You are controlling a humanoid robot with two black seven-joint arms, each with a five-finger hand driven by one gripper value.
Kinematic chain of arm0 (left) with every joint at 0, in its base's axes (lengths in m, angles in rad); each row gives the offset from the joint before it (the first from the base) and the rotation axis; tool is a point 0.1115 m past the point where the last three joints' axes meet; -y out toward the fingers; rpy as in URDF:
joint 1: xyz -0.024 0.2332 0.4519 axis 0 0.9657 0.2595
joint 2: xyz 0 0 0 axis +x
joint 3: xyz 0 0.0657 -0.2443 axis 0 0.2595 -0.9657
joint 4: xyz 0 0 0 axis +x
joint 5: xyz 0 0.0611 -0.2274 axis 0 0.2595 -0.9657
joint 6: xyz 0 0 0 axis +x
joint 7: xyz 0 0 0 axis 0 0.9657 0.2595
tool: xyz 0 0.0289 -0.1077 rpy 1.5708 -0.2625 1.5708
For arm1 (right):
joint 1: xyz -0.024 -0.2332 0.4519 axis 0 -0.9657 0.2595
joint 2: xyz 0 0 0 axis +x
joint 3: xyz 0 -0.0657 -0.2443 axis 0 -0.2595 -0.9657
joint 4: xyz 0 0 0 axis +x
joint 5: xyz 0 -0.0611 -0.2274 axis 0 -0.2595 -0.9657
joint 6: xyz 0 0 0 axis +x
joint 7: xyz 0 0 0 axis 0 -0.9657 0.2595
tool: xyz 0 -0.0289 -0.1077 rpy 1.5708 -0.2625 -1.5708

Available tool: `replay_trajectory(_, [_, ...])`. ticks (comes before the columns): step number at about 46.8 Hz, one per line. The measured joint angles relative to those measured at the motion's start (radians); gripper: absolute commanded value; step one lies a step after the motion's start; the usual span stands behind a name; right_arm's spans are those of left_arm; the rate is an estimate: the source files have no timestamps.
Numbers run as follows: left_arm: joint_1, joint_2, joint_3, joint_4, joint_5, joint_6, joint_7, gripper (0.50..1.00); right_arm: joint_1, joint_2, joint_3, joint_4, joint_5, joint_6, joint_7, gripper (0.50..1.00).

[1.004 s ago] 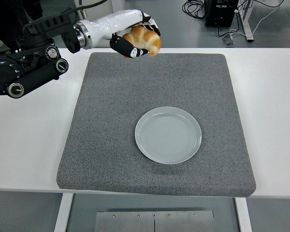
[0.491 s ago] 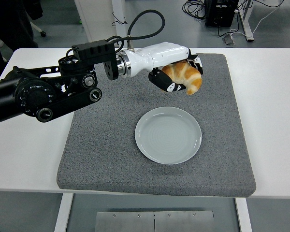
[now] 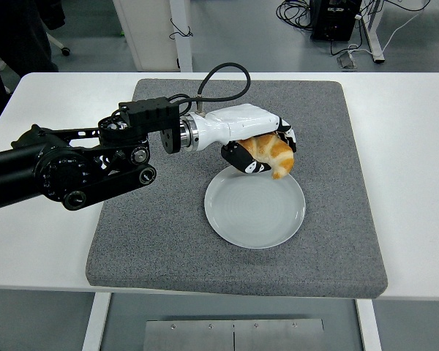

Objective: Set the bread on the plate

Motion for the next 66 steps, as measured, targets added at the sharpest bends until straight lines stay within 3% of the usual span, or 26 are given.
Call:
replay_trajectory(55, [0.106, -0.038, 0.048, 0.014, 0.085, 0.036, 0.002, 0.5, 0.0, 0.0, 0.0, 0.0, 0.0, 0.0, 0.0, 1.0])
replay_trajectory(66, [0.104, -0.043, 0.139, 0.03, 0.085, 0.12, 0.002, 0.5, 0.0, 0.0, 0.0, 0.0, 0.0, 0.0, 0.0, 1.0])
